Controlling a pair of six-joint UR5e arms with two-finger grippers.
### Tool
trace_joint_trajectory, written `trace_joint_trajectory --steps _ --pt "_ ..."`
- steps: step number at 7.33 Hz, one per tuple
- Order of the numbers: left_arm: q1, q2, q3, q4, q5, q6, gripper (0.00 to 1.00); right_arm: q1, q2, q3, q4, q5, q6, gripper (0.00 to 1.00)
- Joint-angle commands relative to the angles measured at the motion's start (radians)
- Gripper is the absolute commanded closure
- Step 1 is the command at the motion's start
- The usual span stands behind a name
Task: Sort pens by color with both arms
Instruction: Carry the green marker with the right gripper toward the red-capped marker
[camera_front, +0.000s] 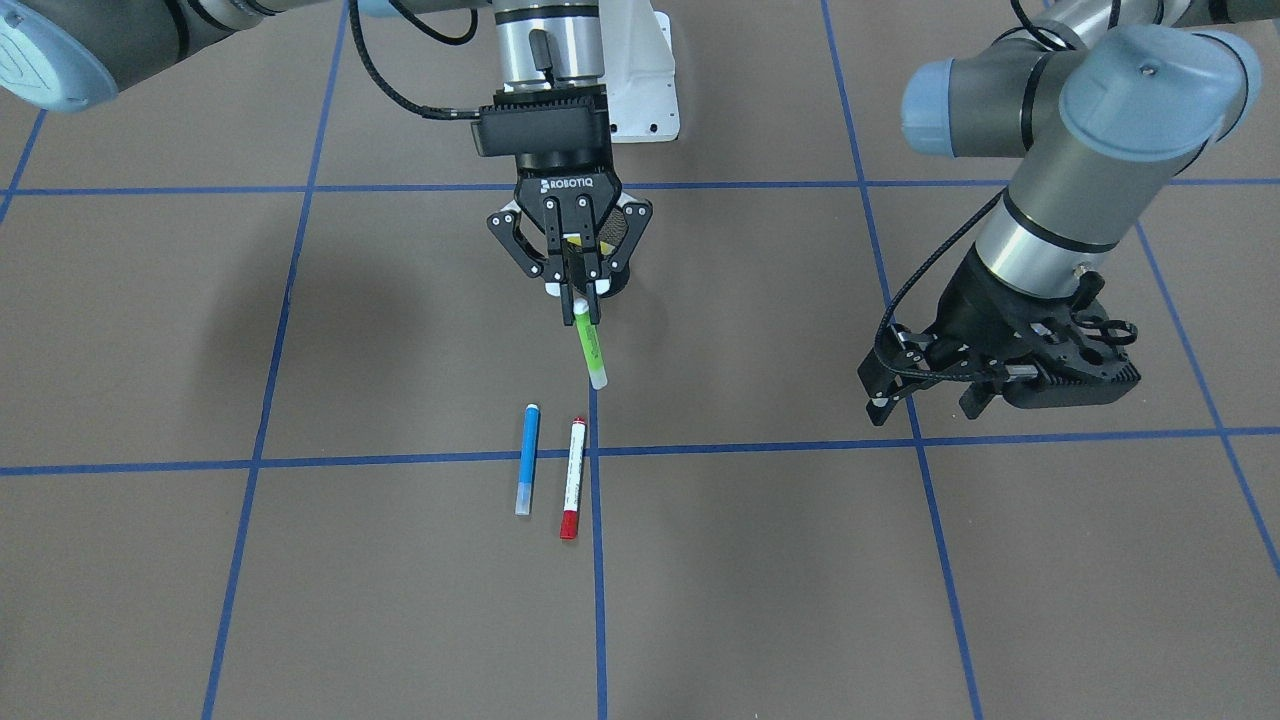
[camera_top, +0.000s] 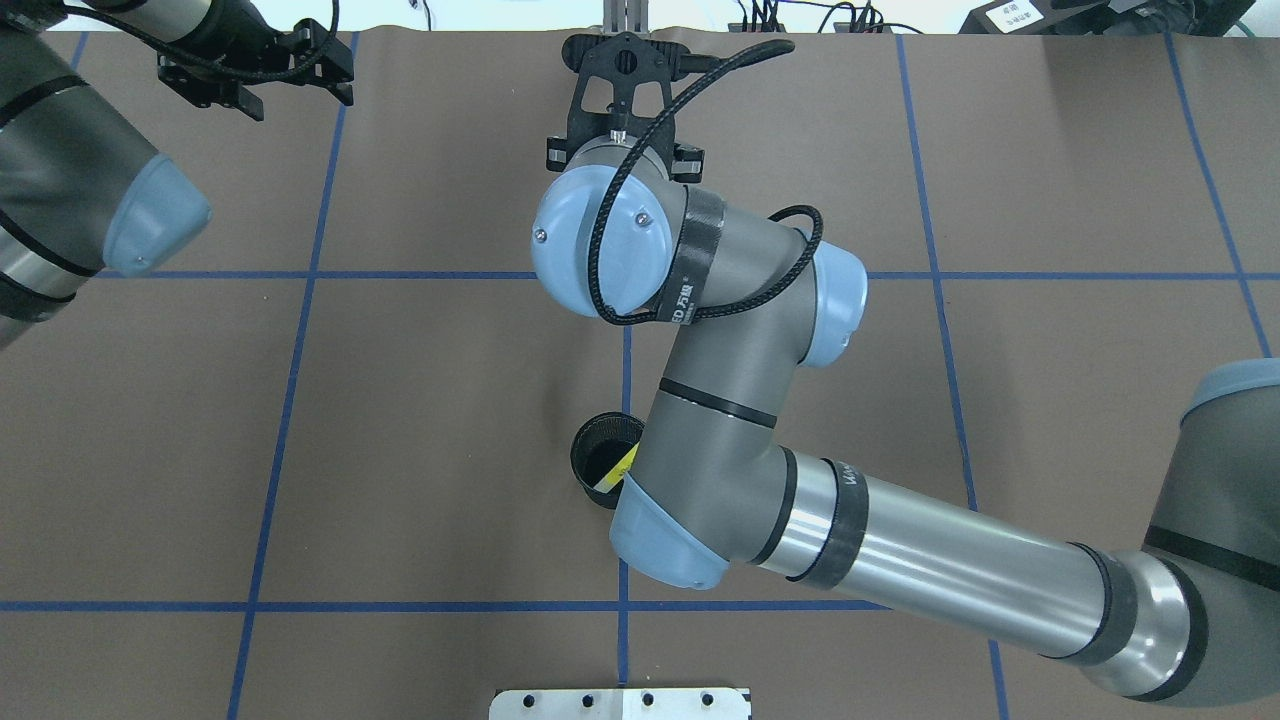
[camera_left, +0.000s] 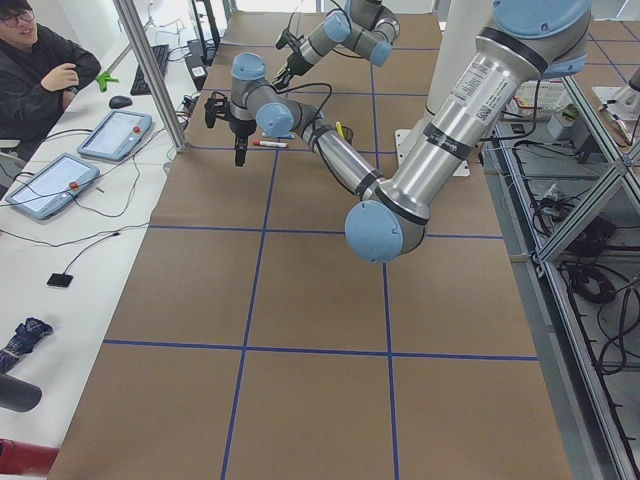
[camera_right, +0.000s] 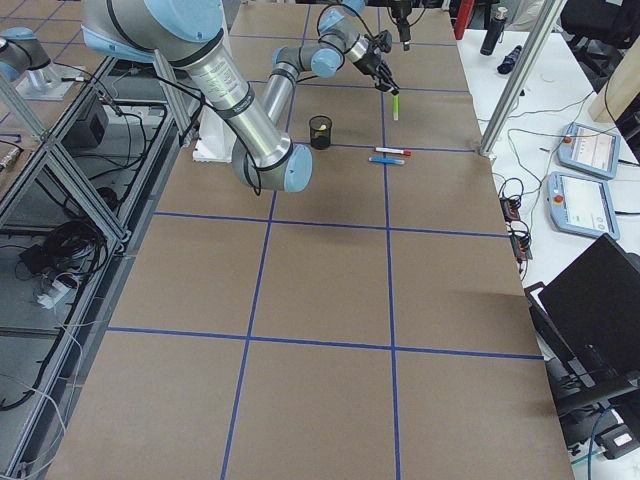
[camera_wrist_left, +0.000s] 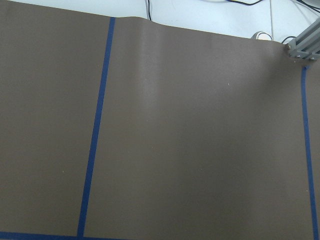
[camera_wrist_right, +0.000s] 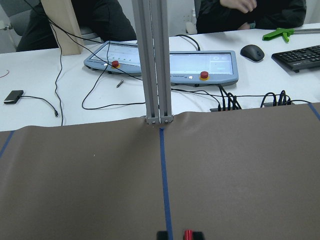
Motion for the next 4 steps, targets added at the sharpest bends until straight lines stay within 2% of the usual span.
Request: trace_joint_trajectory --steps 1,4 --pt "-0.017 0.005 0.006 0.000 -0.008 0.019 0.00 -0.020 0.030 -0.178 0.131 -0.115 -0.001 1.00" --pt "-0.018 0.015 0.010 -0.003 -0.010 0.019 0.00 -0.020 0.087 -0.324 0.198 -0.115 -0.013 1.00"
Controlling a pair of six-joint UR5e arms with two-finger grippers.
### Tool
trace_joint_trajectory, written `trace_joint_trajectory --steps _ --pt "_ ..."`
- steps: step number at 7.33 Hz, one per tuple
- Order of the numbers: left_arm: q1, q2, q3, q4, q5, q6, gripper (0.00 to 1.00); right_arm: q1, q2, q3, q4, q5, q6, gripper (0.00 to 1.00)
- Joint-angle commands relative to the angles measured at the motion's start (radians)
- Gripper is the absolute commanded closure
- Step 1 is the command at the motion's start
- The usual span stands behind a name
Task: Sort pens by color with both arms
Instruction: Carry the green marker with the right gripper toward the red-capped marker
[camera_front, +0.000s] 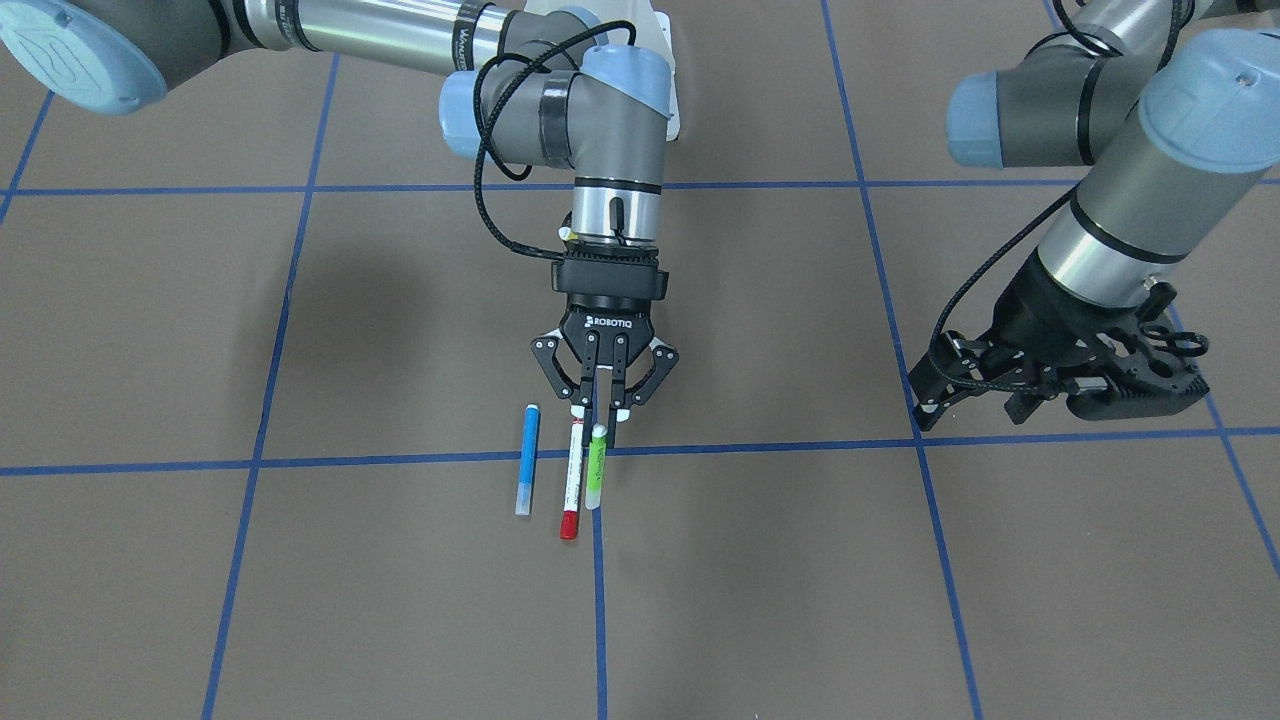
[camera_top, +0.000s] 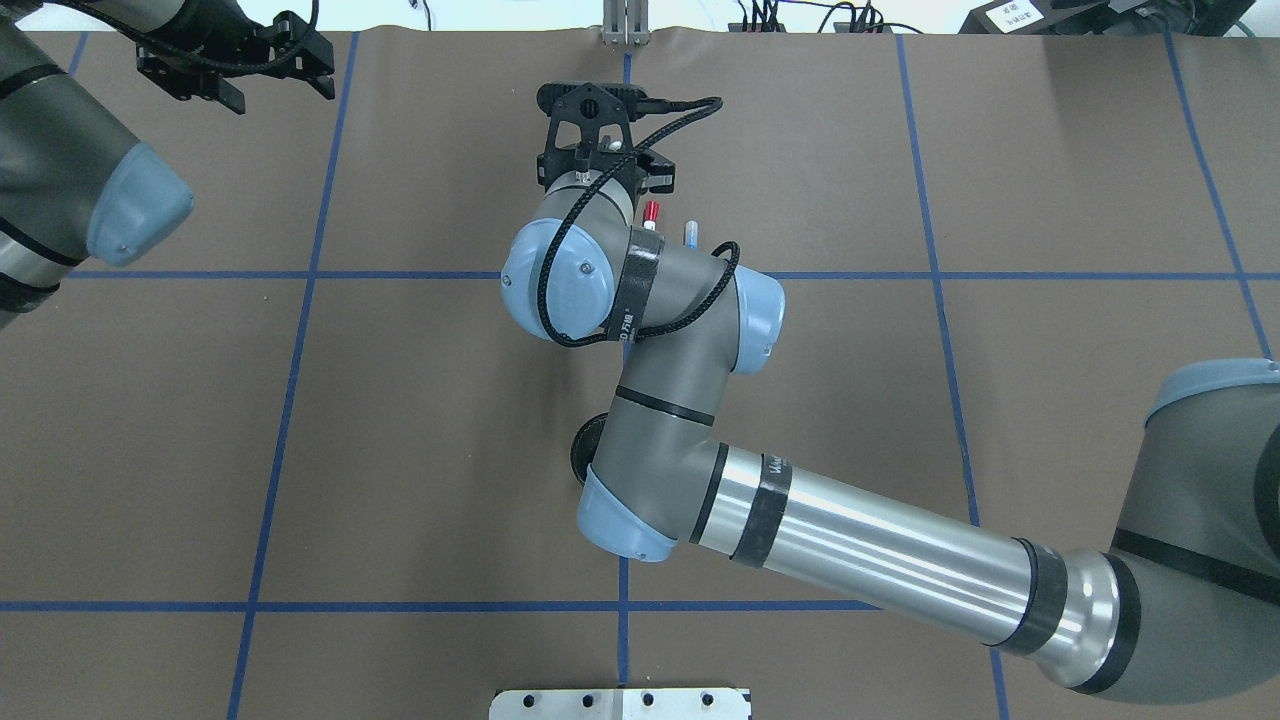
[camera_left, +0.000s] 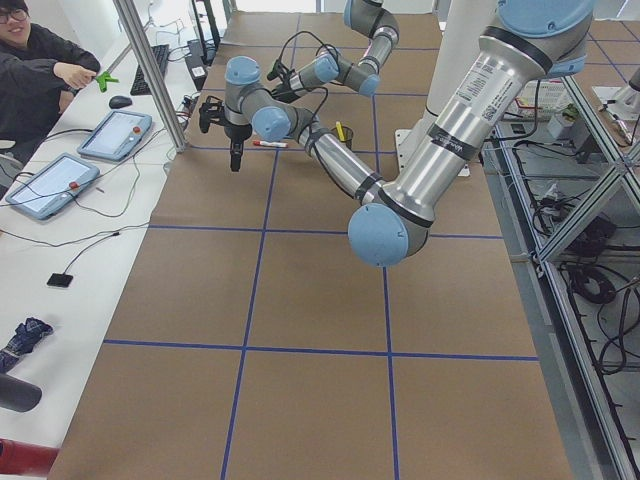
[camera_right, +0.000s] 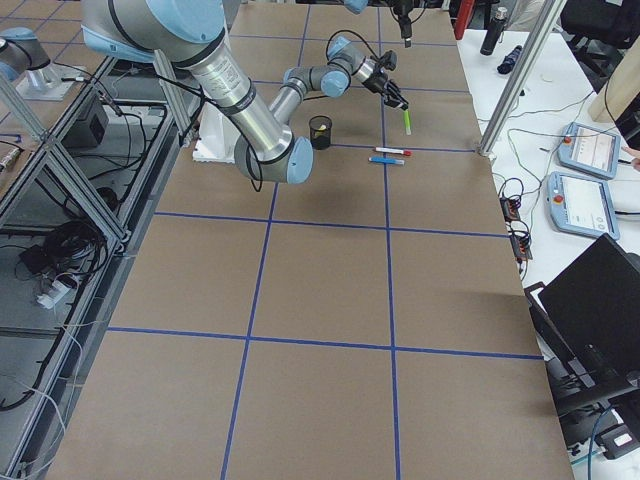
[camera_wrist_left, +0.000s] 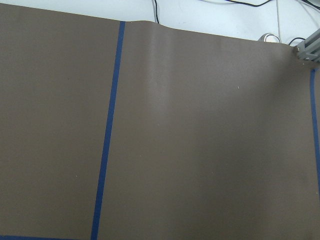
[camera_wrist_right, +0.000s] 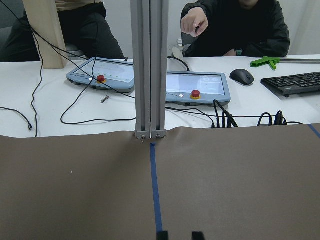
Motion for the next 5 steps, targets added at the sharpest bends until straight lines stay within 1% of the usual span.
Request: trace_joint_trajectory --steps 1,2,5 --pt "-0.001 0.007 0.001 -0.002 0.000 0.000 0.00 -0.001 0.030 -0.119 0.112 0.003 -0.011 1.00" --pt "-0.001 0.009 0.001 -0.002 0.000 0.000 0.00 0.001 0.032 -0.147 0.146 0.006 -0.020 1.00" --pt "-0.001 0.013 0.001 -0.004 0.000 0.000 0.00 0.002 0.038 -0.161 0.150 0.007 -0.027 1.00"
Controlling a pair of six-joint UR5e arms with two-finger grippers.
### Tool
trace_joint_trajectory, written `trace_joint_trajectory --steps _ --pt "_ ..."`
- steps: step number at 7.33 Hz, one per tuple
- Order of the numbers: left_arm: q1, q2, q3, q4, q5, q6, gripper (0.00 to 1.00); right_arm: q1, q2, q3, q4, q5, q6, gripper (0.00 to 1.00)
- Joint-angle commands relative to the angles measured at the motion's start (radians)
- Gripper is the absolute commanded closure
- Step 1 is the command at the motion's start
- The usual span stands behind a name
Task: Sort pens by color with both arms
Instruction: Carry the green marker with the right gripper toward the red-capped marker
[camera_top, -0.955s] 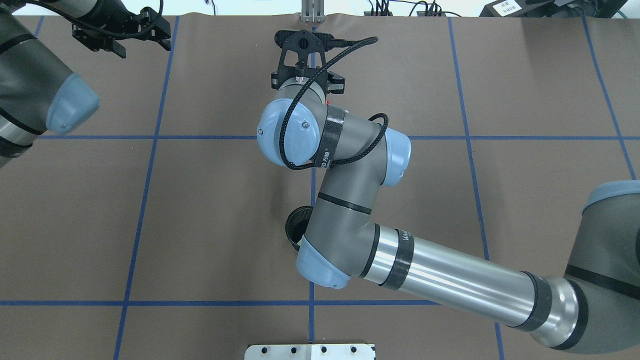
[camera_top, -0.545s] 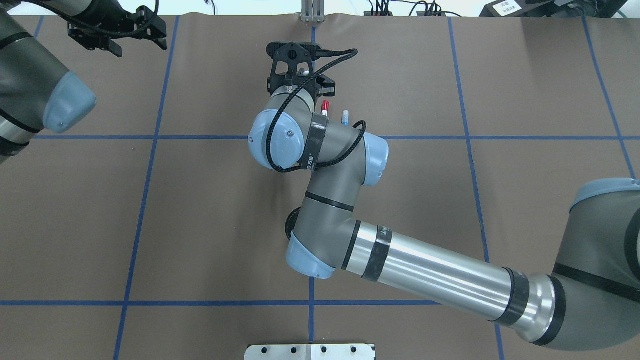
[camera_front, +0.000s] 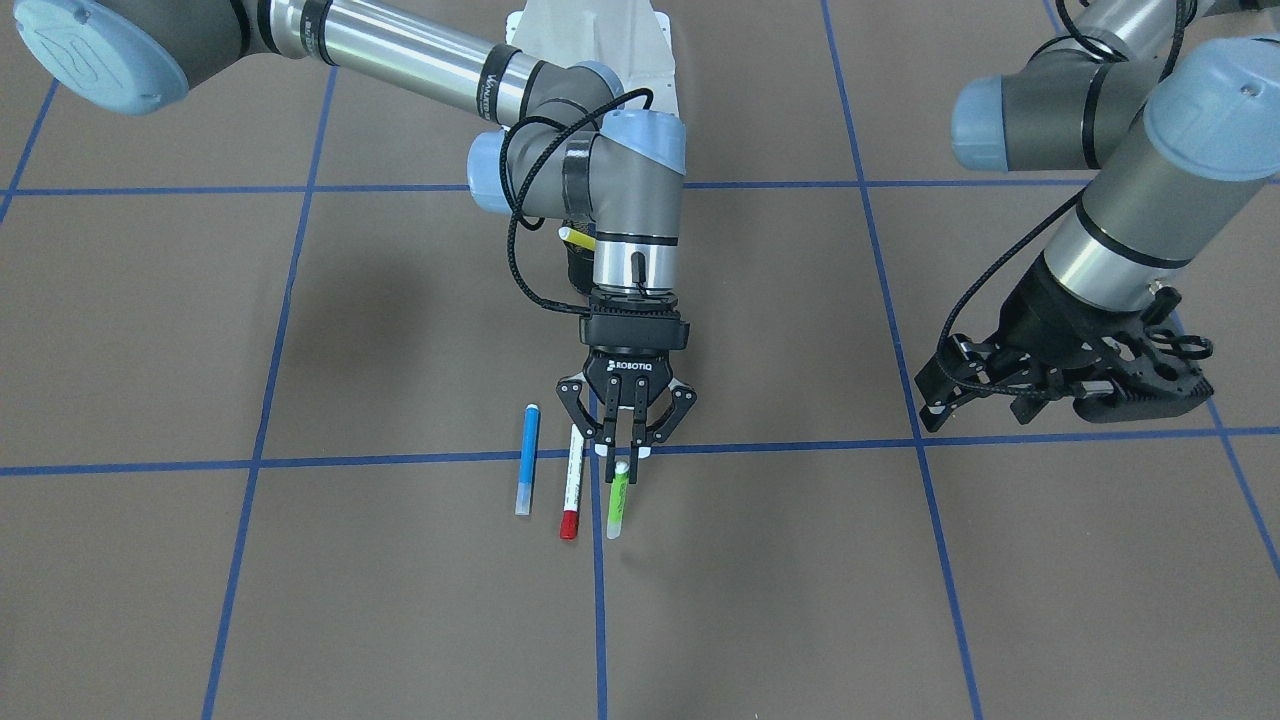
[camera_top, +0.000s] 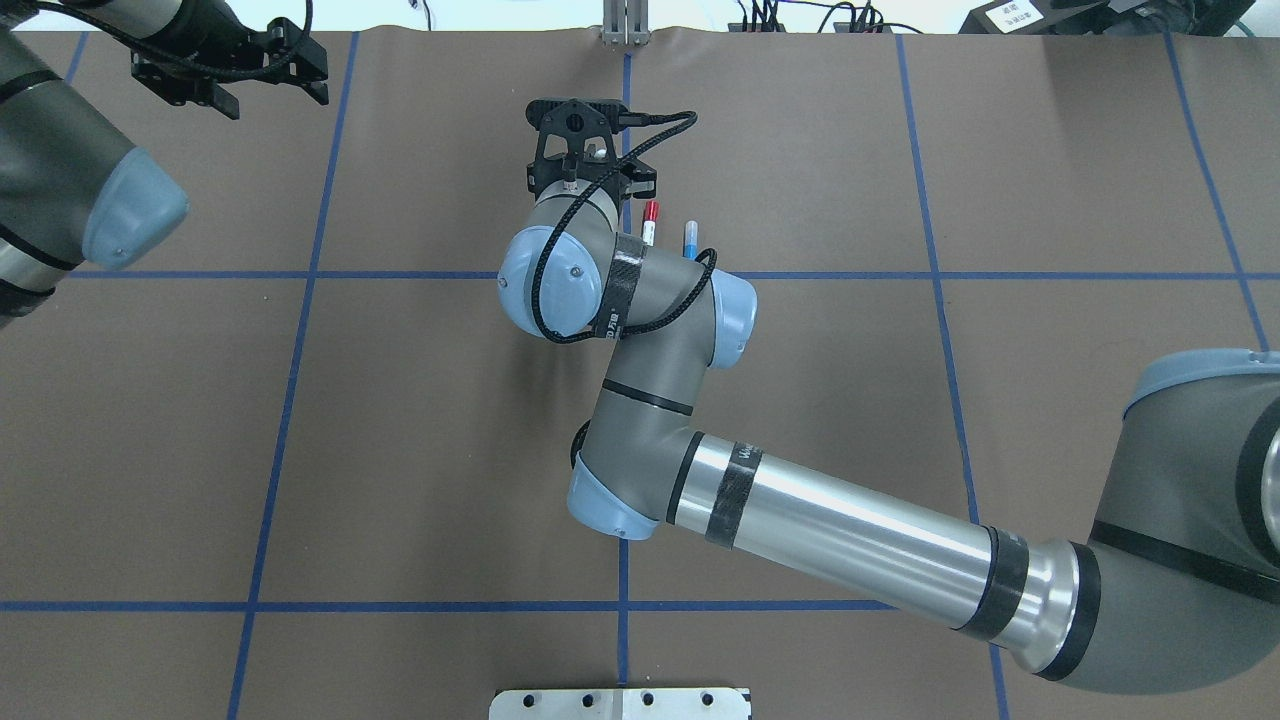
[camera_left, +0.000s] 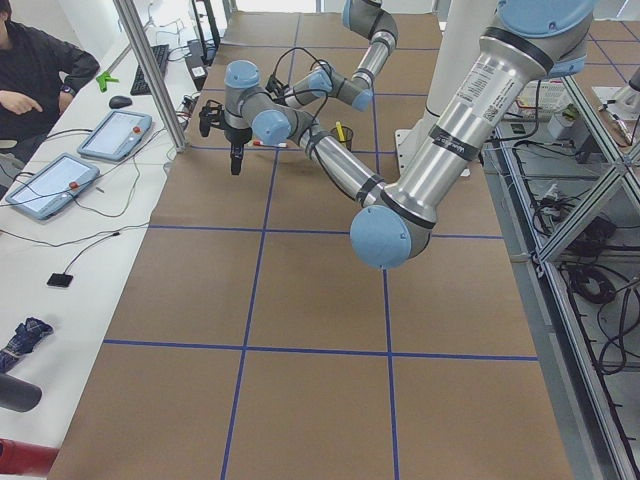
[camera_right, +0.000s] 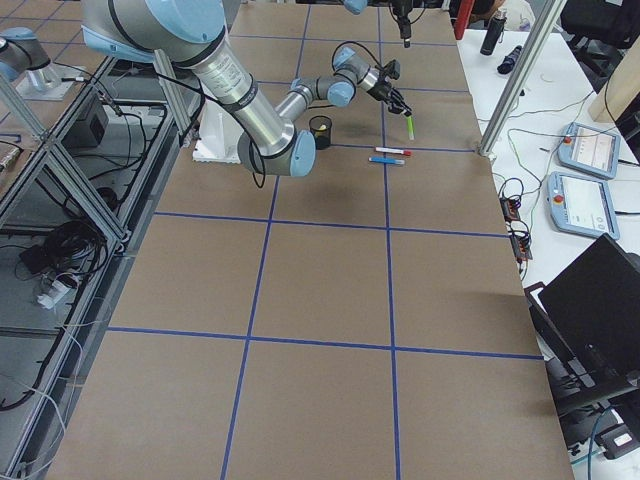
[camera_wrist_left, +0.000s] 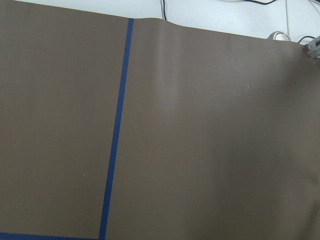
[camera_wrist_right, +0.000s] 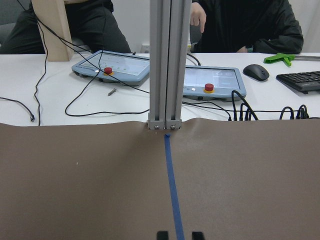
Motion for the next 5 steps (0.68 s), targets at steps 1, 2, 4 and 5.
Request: trace_joint_trajectory --steps 1,2,4,5 --pt "0.000 0.002 0.000 0.000 0.000 0.000 0.00 0.001 0.001 -0.023 0.033 0.002 -0.002 1.00" --pt "0.000 0.002 -0.001 0.000 0.000 0.000 0.00 0.001 0.001 -0.053 0.059 0.002 -0.011 1.00" --pt "0.000 0.003 -0.002 0.000 0.000 0.000 0.00 -0.001 0.001 -0.055 0.072 0.023 -0.023 1.00" --pt "0.000 0.003 -0.002 0.000 0.000 0.000 0.00 -0.007 -0.002 -0.054 0.072 0.025 -0.025 1.00"
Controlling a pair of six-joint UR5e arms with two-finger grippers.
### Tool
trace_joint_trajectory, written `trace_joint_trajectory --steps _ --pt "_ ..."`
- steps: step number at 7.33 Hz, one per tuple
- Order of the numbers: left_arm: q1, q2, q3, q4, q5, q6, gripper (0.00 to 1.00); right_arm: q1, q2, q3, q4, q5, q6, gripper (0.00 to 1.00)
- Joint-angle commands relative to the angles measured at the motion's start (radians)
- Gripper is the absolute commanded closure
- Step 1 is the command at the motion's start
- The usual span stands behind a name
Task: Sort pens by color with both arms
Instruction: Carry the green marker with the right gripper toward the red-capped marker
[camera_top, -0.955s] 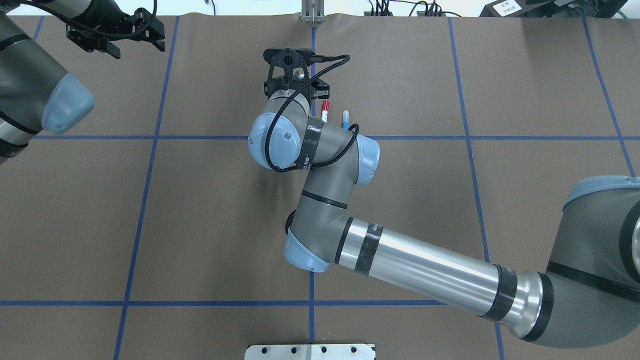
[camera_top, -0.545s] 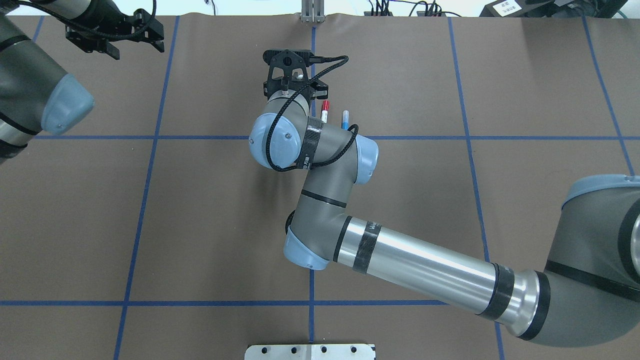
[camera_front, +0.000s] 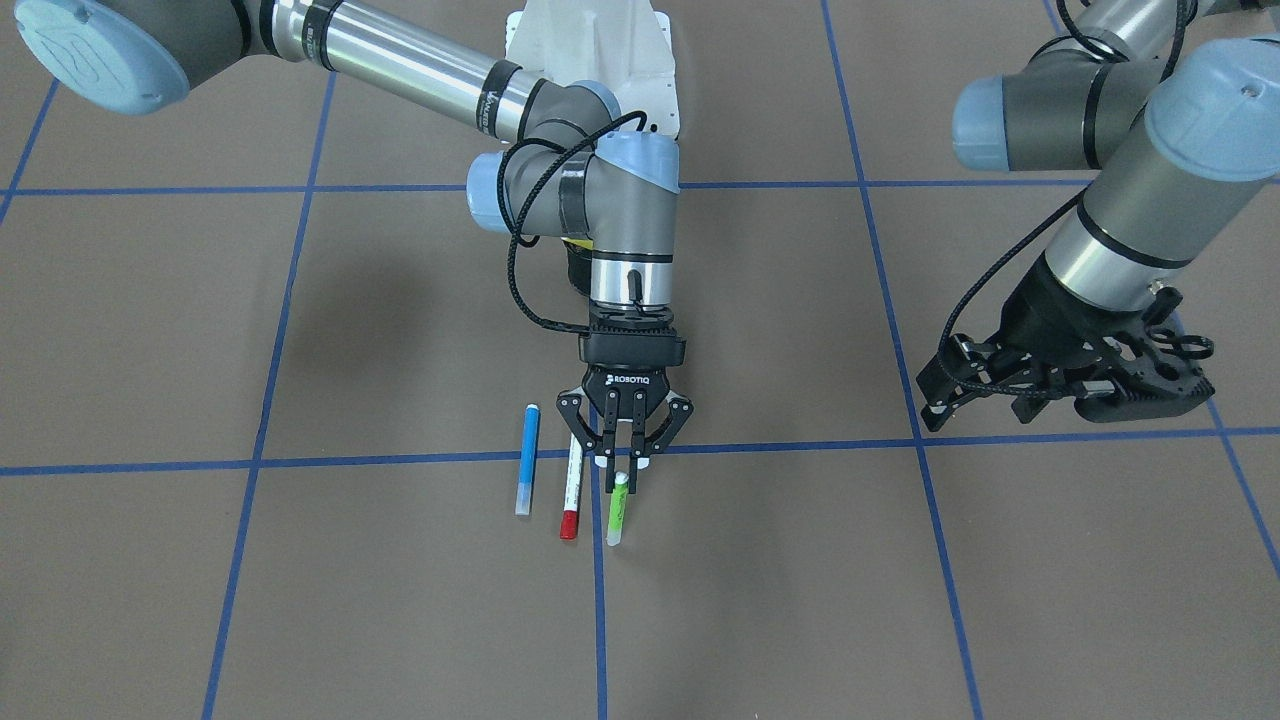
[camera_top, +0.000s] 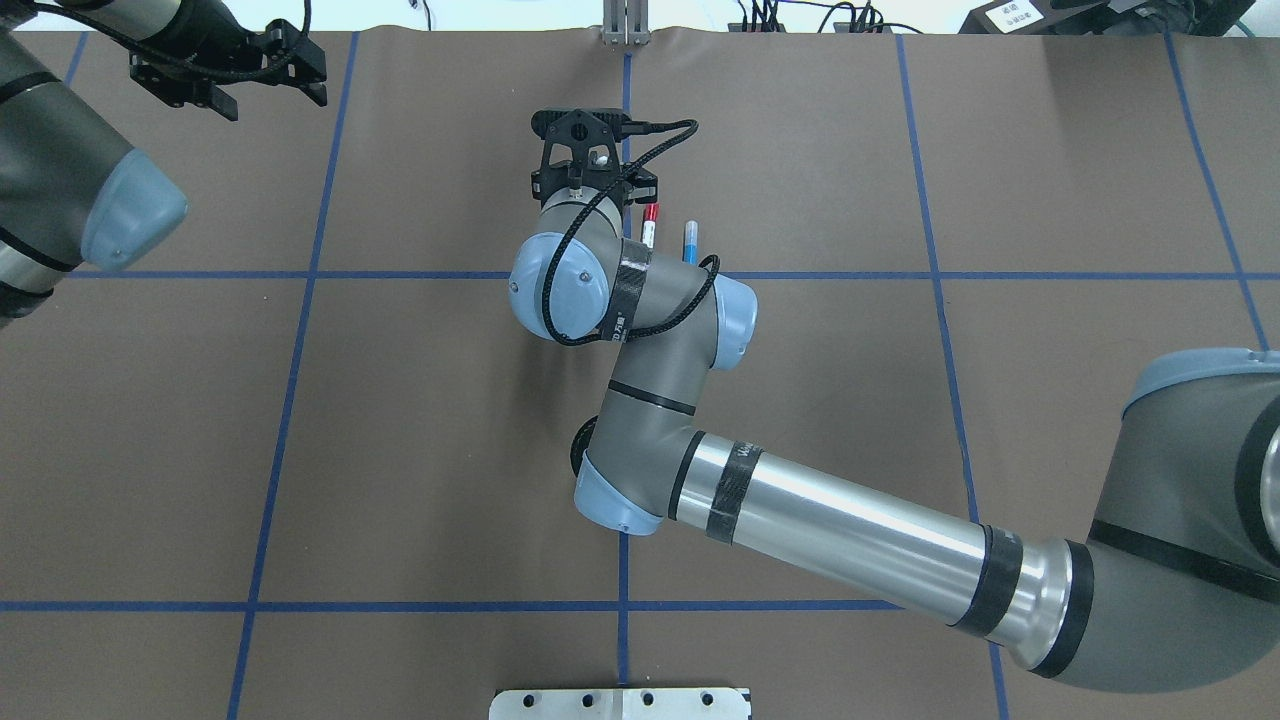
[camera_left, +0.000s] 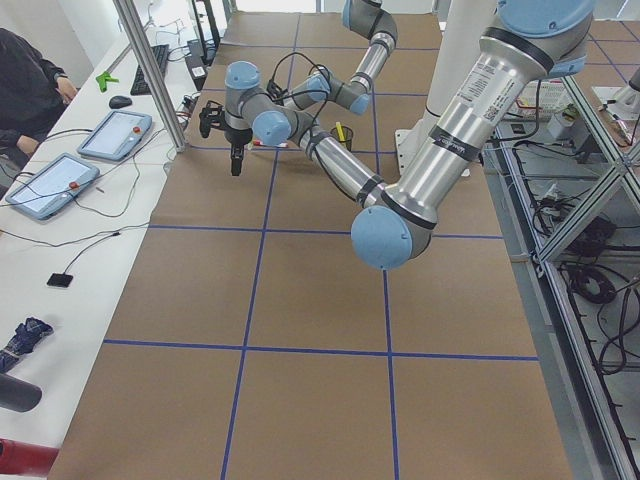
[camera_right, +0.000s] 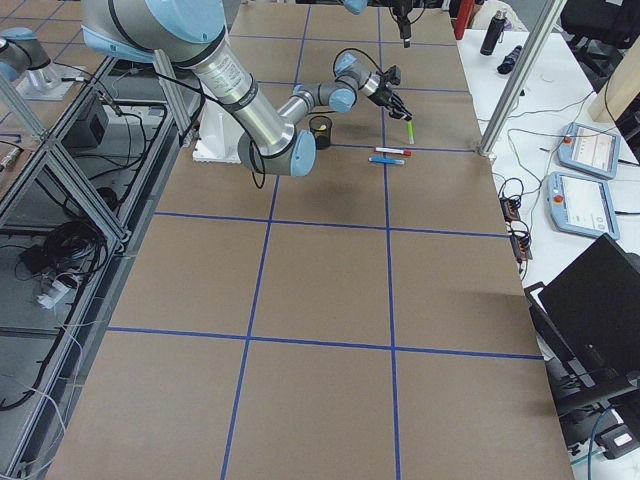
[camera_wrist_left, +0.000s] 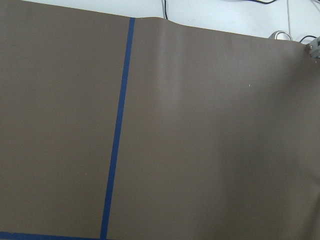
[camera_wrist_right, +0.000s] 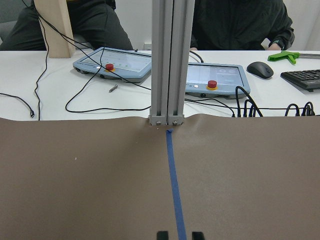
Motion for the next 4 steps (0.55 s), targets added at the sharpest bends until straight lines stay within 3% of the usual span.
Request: trace_joint_trajectory --steps 1,4 --pt "0.002 0.000 0.001 0.000 0.002 0.000 0.00 -0.009 -0.001 0.003 0.003 0.008 -0.011 1.00" --pt "0.002 0.000 0.001 0.000 0.002 0.000 0.00 -0.034 -0.018 0.033 0.002 0.008 -0.020 1.00"
